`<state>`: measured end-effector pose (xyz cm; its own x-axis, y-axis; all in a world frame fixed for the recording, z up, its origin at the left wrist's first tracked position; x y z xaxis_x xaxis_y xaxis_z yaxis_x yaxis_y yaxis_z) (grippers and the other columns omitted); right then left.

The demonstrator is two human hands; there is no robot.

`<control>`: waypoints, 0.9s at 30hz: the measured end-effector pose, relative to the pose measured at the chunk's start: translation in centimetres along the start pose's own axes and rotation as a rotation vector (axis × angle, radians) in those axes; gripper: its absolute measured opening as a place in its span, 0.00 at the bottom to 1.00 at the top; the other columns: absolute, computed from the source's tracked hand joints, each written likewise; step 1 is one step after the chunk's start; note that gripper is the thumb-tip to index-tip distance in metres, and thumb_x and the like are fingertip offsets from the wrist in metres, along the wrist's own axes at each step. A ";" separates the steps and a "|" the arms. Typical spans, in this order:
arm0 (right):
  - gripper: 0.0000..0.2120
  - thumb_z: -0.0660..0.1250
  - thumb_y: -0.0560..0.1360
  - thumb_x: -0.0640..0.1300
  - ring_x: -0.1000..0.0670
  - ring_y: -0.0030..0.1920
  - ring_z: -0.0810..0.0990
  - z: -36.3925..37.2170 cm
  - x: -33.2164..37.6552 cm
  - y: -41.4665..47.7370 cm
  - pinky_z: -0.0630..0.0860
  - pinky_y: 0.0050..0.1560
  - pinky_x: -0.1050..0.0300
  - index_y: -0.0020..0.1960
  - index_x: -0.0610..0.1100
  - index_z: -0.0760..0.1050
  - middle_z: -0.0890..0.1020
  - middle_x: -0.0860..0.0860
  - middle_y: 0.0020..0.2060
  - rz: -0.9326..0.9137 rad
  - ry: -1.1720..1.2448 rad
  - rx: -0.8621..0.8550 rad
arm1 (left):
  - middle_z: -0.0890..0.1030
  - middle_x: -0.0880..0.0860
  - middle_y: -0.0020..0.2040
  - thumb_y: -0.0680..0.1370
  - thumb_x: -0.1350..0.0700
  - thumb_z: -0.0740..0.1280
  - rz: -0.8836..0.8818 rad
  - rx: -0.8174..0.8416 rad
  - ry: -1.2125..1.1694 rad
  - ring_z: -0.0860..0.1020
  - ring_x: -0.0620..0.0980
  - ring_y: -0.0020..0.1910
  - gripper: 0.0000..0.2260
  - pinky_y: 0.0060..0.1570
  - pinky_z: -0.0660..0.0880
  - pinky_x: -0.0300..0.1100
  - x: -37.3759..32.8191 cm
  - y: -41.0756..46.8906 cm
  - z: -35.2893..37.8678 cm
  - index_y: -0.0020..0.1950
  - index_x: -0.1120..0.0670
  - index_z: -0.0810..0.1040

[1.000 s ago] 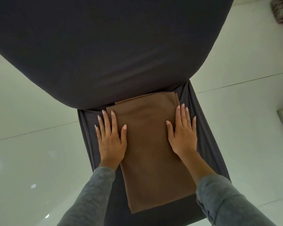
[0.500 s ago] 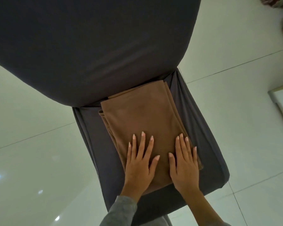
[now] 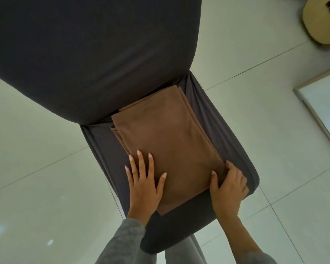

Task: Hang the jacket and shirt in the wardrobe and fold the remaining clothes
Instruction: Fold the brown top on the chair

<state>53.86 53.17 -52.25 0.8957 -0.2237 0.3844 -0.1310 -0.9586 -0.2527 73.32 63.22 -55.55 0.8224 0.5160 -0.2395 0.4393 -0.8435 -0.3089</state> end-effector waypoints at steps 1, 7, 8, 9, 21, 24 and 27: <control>0.22 0.66 0.75 0.49 0.41 0.65 0.69 -0.3 0.2 0.1 0.60 0.68 0.40 0.67 0.43 0.68 0.73 0.43 0.63 0.040 -0.017 0.002 | 0.52 0.60 0.77 0.80 0.38 0.45 0.010 -0.006 -0.009 0.48 0.61 0.75 0.31 0.69 0.47 0.62 0.0 -0.1 -0.4 0.76 0.56 0.52; 0.20 0.66 0.73 0.57 0.41 0.61 0.68 -1.5 1.3 1.6 0.65 0.63 0.43 0.57 0.44 0.71 0.73 0.43 0.57 0.170 -0.175 0.168 | 0.52 0.54 0.78 0.80 0.43 0.54 0.393 0.049 -0.124 0.44 0.53 0.77 0.30 0.72 0.48 0.57 -3.0 -1.6 -1.8 0.77 0.55 0.51; 0.19 0.66 0.74 0.57 0.41 0.60 0.69 -1.7 1.5 2.0 0.67 0.61 0.44 0.56 0.43 0.72 0.72 0.43 0.57 0.165 -0.185 0.204 | 0.51 0.53 0.78 0.80 0.43 0.55 0.455 0.081 -0.147 0.43 0.52 0.77 0.30 0.72 0.48 0.56 -3.8 -1.9 -1.7 0.77 0.55 0.50; 0.17 0.66 0.74 0.54 0.42 0.58 0.70 -1.9 1.7 2.2 0.70 0.57 0.47 0.54 0.42 0.73 0.72 0.42 0.55 0.161 -0.140 0.230 | 0.49 0.52 0.78 0.80 0.43 0.56 0.509 0.115 -0.165 0.42 0.52 0.77 0.31 0.73 0.47 0.54 -4.4 -2.1 -1.5 0.77 0.54 0.48; 0.08 0.69 0.73 0.39 0.53 0.38 0.83 -8.1 12.4 -1.5 0.80 0.37 0.61 0.39 0.40 0.71 0.81 0.46 0.39 0.152 0.851 0.336 | 0.54 0.45 0.77 0.77 0.46 0.64 0.126 0.174 -0.808 0.47 0.45 0.76 0.33 0.75 0.49 0.49 -7.0 0.4 -8.4 0.77 0.49 0.51; 0.07 0.68 0.75 0.40 0.52 0.42 0.83 -11.1 15.8 -2.1 0.81 0.40 0.61 0.43 0.38 0.72 0.81 0.44 0.43 0.115 0.975 0.415 | 0.71 0.46 0.68 0.80 0.56 0.61 0.050 0.205 -1.209 0.69 0.35 0.65 0.21 0.67 0.67 0.37 -7.1 0.4 -14.1 0.73 0.50 0.65; 0.04 0.63 0.78 0.43 0.51 0.46 0.83 -14.1 18.5 -3.1 0.81 0.44 0.63 0.48 0.42 0.75 0.83 0.46 0.46 0.087 1.085 0.463 | 0.77 0.47 0.58 0.80 0.54 0.61 -0.101 0.266 -1.286 0.77 0.40 0.55 0.15 0.56 0.74 0.32 -7.0 0.7 -19.5 0.67 0.50 0.70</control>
<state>64.81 49.51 -31.82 0.0322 -0.5316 0.8464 0.1926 -0.8277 -0.5272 74.96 56.10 -36.17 -0.2030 0.4711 -0.8584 0.2729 -0.8147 -0.5116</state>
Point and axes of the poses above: each hand's wrist, its own y-axis towards the middle knuckle, its own z-axis out of the palm, x = y × z, the point moved 3 cm from there along y, towards the middle knuckle
